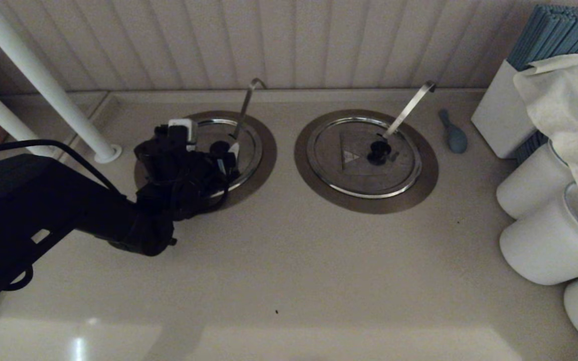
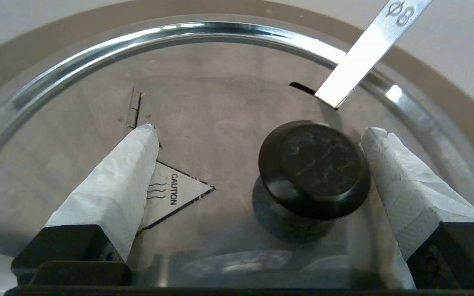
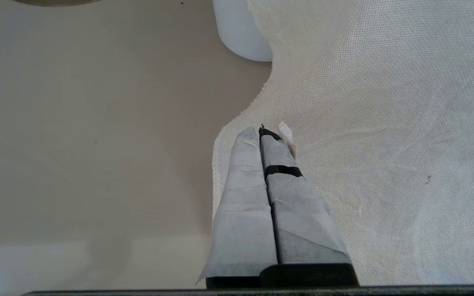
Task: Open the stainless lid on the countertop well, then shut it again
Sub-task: Open the lid
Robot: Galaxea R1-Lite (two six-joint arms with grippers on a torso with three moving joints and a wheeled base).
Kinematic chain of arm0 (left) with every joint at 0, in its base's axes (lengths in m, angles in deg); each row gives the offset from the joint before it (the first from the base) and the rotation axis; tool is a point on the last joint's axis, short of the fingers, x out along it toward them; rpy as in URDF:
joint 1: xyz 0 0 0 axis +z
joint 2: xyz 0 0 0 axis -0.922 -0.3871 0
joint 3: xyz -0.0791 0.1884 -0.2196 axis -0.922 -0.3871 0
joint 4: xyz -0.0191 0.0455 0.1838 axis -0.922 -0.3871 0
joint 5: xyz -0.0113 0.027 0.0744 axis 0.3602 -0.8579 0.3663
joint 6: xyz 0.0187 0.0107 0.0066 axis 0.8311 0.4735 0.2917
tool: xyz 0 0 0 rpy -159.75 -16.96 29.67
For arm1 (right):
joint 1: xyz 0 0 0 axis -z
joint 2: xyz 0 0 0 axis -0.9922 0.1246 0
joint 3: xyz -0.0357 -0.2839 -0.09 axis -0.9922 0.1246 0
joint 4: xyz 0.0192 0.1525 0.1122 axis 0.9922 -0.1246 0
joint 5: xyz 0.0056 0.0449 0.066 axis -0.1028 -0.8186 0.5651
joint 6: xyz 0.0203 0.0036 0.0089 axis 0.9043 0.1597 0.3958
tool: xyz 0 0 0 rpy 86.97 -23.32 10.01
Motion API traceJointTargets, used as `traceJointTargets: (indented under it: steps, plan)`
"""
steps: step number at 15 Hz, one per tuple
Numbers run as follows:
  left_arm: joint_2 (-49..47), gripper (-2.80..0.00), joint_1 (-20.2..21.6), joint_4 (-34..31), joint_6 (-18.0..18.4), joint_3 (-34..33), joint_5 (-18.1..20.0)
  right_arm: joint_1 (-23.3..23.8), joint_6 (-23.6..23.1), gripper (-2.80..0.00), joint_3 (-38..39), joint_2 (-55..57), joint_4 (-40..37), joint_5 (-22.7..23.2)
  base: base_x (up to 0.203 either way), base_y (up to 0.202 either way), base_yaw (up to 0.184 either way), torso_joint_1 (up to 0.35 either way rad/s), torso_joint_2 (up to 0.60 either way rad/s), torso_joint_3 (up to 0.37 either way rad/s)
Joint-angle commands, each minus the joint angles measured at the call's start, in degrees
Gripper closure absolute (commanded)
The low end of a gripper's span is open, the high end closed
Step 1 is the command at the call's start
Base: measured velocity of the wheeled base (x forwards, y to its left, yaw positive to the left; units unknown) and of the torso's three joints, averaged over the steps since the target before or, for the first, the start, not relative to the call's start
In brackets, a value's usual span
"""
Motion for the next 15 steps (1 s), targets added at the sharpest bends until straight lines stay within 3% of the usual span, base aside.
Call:
traceJointTargets:
  steps: [1, 15]
  plan:
    - [1.39, -2.80, 0.12, 0.87, 0.90, -0.80, -0.32, -0.01, 0.01, 0.00, 0.00, 0.08, 0.04, -0.03, 0.000, 0.000, 0.000, 0.000, 0.00, 0.000]
    - [3.80, -2.80, 0.83, 1.14, 2.28, -1.03, -0.58, -0.01, 0.01, 0.00, 0.00, 0.09, 0.04, -0.03, 0.000, 0.000, 0.000, 0.000, 0.00, 0.000]
